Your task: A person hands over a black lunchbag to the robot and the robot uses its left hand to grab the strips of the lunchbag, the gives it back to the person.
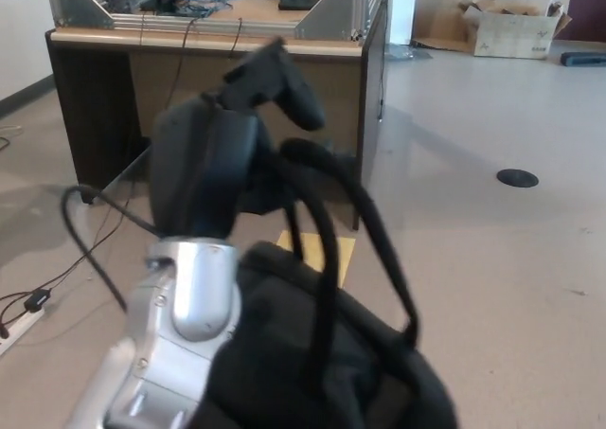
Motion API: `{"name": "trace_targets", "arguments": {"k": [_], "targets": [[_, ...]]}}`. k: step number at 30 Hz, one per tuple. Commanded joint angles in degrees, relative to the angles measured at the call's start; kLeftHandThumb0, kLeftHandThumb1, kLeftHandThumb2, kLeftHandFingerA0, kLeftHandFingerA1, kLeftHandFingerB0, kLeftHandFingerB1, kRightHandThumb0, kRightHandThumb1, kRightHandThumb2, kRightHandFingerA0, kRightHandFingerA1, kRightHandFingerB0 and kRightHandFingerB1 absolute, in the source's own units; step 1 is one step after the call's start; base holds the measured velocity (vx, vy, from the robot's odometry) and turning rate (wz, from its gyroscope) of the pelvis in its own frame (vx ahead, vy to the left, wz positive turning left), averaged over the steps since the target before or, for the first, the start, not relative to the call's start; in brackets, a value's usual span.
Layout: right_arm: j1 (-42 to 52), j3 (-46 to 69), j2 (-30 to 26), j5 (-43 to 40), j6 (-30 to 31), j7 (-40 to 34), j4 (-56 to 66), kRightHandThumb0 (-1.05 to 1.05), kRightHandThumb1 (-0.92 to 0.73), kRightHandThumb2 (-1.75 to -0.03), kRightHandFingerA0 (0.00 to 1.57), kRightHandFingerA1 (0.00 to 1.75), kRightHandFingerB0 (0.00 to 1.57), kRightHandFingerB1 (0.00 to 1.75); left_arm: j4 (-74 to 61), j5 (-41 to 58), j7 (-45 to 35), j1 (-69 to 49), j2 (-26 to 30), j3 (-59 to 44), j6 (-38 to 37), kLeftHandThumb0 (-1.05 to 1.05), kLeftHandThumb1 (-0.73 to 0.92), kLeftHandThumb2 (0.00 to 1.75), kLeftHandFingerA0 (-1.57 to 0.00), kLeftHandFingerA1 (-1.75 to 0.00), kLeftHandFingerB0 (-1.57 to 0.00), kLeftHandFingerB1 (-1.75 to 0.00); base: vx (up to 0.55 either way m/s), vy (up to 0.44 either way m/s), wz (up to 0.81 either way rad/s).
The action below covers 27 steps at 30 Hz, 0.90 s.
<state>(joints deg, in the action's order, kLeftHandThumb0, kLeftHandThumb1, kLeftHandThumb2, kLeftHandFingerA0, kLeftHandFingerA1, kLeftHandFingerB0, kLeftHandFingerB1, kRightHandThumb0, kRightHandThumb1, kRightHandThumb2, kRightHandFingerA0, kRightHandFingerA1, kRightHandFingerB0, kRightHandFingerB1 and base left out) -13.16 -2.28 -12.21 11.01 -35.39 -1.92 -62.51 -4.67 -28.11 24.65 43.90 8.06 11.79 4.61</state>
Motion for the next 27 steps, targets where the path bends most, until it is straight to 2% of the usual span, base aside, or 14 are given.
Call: {"name": "trace_targets", "arguments": {"k": [1,3,4,5,10,12,16,21,27], "targets": [[0.8,-0.7,-1.8,1.0,1.2,-0.1,-0.4,-0.71,-0.82,-0.65,0.44,0.45,0.33,0.37,2.2,-1.1,11.5,-0.1,5.7,-10.2,-15.1,-0.17,0.62,0.57,-0.86,-1.75,-0.64,-1.75,0.0,0.0,0.0],[0.6,-0.9,-1.8,1.3,1.5,-0.3,-0.5,-0.71,-0.82,-0.65,0.44,0.45,0.33,0.37,2.5,-1.3,11.5,-0.2,6.1,-10.9,-15.2,-0.17,0.62,0.57,-0.86,-1.75,-0.64,-1.75,0.0,0.0,0.0],[0.5,-0.8,-1.7,1.1,1.7,-0.5,-0.3,-0.7,-0.82,-0.64,0.43,0.46,0.34,0.38,3.3,-0.9,11.6,-1.2,7.5,-12.3,-17.0,-0.18,0.47,0.81,-1.19,-1.44,-0.96,-1.32,0.0,0.0,0.0],[0.9,-1.0,-1.8,1.4,1.6,-0.6,-0.1,-0.69,-0.83,-0.65,0.42,0.46,0.34,0.38,3.2,-0.6,11.5,-2.1,7.9,-12.9,-17.7,-0.12,0.63,0.56,-0.85,-1.75,-0.63,-1.75,0.0,0.0,0.0],[2.0,-1.5,-2.2,1.6,0.6,-1.0,0.0,-0.7,-0.83,-0.65,0.45,0.46,0.35,0.38,2.0,-0.1,11.6,-8.5,10.3,-16.4,-22.3,-0.18,0.61,0.56,-0.86,-1.75,-0.67,-1.75,0.0,0.0,0.0],[1.6,-1.6,-1.9,1.6,0.8,-1.1,-0.4,-0.7,-0.82,-0.65,0.45,0.47,0.34,0.38,1.4,-3.8,14.6,-12.2,12.8,-18.1,-23.6,-0.21,0.62,0.57,-0.89,-1.75,-0.68,-1.75,0.0,0.0,0.0],[0.7,-1.8,-1.9,1.6,1.2,-1.1,-0.2,-0.72,-0.79,-0.65,0.44,0.47,0.32,0.38,0.7,-4.4,16.7,-19.1,14.9,-21.6,-28.1,-0.2,0.61,0.56,-0.88,-1.75,-0.66,-1.71,0.0,0.0,0.0],[1.4,-2.0,-1.7,1.7,0.5,-1.2,0.0,-0.7,-0.83,-0.65,0.46,0.47,0.34,0.39,1.0,-4.3,18.6,-26.7,15.8,-24.7,-32.7,-0.14,0.62,0.56,-0.87,-1.75,-0.67,-1.69,0.0,0.0,0.0],[0.8,-2.3,-1.7,1.8,0.8,-0.7,0.0,-0.71,-0.79,-0.65,0.45,0.48,0.32,0.39,7.5,-3.2,22.0,-36.3,16.5,-28.6,-39.7,-0.01,0.59,0.55,-0.83,-1.75,-0.66,-1.69,0.0,0.0,0.0]]}}
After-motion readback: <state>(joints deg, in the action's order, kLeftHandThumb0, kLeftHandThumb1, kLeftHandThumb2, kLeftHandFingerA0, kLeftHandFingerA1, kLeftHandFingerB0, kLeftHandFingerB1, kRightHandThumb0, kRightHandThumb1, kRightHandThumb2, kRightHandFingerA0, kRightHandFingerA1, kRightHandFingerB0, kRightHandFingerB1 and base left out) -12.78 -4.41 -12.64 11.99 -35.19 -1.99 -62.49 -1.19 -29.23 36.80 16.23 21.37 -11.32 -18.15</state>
